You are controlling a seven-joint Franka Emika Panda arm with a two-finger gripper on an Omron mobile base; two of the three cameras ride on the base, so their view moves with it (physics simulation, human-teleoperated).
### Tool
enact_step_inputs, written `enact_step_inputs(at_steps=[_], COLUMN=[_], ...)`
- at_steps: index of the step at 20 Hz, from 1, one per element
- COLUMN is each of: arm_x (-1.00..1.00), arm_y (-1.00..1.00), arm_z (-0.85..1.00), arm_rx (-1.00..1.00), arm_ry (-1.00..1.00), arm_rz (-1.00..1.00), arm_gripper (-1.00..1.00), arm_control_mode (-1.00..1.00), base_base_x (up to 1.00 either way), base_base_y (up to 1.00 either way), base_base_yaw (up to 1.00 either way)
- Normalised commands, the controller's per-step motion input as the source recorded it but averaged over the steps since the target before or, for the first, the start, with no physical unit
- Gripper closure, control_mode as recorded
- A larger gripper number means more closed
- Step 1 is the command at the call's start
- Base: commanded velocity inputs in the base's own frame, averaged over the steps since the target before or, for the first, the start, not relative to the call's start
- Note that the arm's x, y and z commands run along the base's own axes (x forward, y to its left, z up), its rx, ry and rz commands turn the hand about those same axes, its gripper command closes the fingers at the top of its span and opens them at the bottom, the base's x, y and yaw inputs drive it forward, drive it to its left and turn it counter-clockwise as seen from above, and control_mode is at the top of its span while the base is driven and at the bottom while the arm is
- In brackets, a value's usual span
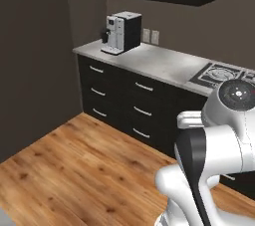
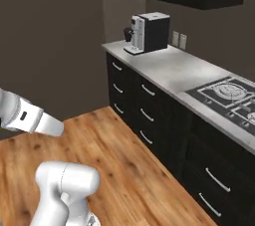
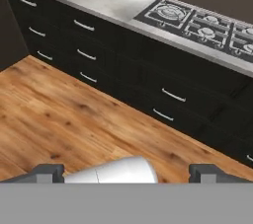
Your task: Retrieve the bottle and the shaker from the cabinet and place them next to the mixing bowl on the counter. Then add garlic from the fridge to the mixing bowl.
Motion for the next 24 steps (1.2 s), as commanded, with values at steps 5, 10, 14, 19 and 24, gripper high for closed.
enact_step_inputs(at_steps=[5, 10, 14, 19, 24], arm_x=[0.0, 0.0, 0.0, 0.0, 0.0], arm_y=[0.0, 0.0, 0.0, 0.0, 0.0], arm_z=[0.0, 0.0, 0.0, 0.0, 0.0], arm_rx=[0.0, 0.0, 0.0, 0.0, 0.0], arm_ry=[0.0, 0.0, 0.0, 0.0, 0.0], arm_rz=[0.0, 0.0, 0.0, 0.0, 0.0], arm_gripper=[-1.0, -1.0, -1.0, -1.0, -1.0], arm_control_mode=[1.0, 1.0, 1.0, 1.0, 1.0], base_base_x=[-0.11, -0.13, -0.18, -0.33, -0.43], base_base_y=[0.15, 0.15, 0.15, 0.12, 0.06], base_base_yaw=[0.39, 0.4, 0.4, 0.4, 0.4])
